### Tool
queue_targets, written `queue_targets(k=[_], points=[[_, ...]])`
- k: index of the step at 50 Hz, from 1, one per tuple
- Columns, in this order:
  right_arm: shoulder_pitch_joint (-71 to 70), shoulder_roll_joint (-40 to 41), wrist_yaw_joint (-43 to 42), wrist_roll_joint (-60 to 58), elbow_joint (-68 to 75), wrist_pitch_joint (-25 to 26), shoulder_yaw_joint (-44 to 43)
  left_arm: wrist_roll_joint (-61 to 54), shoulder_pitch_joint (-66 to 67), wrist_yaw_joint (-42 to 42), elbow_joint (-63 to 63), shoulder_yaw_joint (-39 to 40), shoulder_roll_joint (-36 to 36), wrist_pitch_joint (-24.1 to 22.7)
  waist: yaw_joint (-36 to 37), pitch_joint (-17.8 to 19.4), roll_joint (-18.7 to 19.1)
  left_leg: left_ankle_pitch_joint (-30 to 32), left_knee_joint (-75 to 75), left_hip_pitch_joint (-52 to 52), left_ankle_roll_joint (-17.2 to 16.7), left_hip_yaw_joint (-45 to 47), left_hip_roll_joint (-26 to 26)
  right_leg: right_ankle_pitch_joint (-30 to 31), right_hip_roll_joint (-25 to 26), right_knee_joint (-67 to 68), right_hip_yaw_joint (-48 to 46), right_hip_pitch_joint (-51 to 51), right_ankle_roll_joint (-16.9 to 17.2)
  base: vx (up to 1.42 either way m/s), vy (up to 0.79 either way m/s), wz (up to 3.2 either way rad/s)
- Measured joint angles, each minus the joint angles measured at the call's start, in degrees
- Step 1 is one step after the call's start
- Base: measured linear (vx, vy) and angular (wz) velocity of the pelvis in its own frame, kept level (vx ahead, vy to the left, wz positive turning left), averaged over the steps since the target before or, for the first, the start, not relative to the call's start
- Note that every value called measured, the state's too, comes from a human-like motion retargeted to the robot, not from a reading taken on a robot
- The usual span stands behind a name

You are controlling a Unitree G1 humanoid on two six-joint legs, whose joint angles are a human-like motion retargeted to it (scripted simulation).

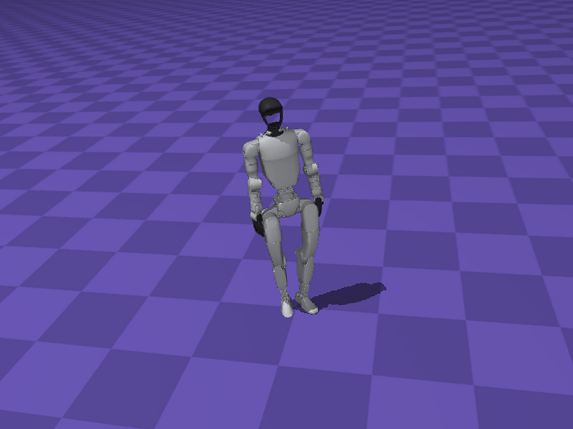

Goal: In place motions

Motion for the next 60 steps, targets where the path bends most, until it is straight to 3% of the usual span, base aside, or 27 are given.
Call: queue_targets(k=[7, 15, 23, 30, 50, 60], points=[[0.5, -0.4, -0.1, 0.2, 0.4, -0.1, -0.6, 0.2, -0.6, 0.0, -0.5, -0.8, 0.0, -0.3, 1.8, 0.1, 0.1, 1.3, 0.4, -0.2, 0.2, -3.3, -1.0, -1.8, -1.4, 0.6, -3.7, 1.9, 0.1, -0.11, -0.04, 0.68], [0.9, -0.7, 0.1, 0.3, 0.1, -0.1, -0.7, 0.3, -0.6, 0.5, 0.5, -1.3, 0.6, -0.2, -0.8, 0.2, -0.9, 3.4, 0.1, 0.5, 0.1, -13.1, -4.3, -2.9, -4.0, 0.1, -14.0, 5.0, 0.9, -0.11, -0.07, 1.33], [-0.3, -0.3, 0.5, -0.2, -1.5, -0.4, 0.0, 0.6, 0.1, 1.4, 2.9, -0.4, 1.5, 0.3, 4.0, 1.0, -3.2, 4.4, -0.2, 0.4, 0.3, -13.4, -5.7, -3.1, -5.1, 0.1, -14.9, 6.0, 1.0, -0.04, -0.03, 0.17], [-1.8, 0.5, 1.2, 0.8, -4.9, -1.5, 0.7, 0.4, 0.6, 1.7, 4.0, 0.1, 1.4, 0.3, 1.6, 0.7, -2.7, 4.7, -1.8, 1.7, 0.8, -16.6, -6.4, -3.2, -4.9, 0.0, -18.1, 6.0, 1.3, -0.03, 0.0, 0.37], [-0.2, 0.0, 1.3, -0.3, -2.8, -1.1, 1.2, 0.4, 0.2, 2.3, 1.3, -0.4, 1.3, 0.8, 5.1, 2.0, -1.8, 3.5, 0.0, -1.3, 1.9, -3.8, -3.0, -0.2, -2.4, 0.0, -5.5, 2.8, 0.3, 0.04, 0.04, -0.59], [-0.4, -1.9, -0.2, -0.2, 0.1, 0.2, -0.6, -1.1, 1.5, 2.0, 0.6, 1.6, 0.6, 0.6, -1.4, 1.6, -1.0, 1.5, -1.2, 0.5, 1.3, -2.5, -1.3, 1.2, -1.3, 0.2, -3.2, 0.7, 0.4, 0.2, 0.05, -0.33]])
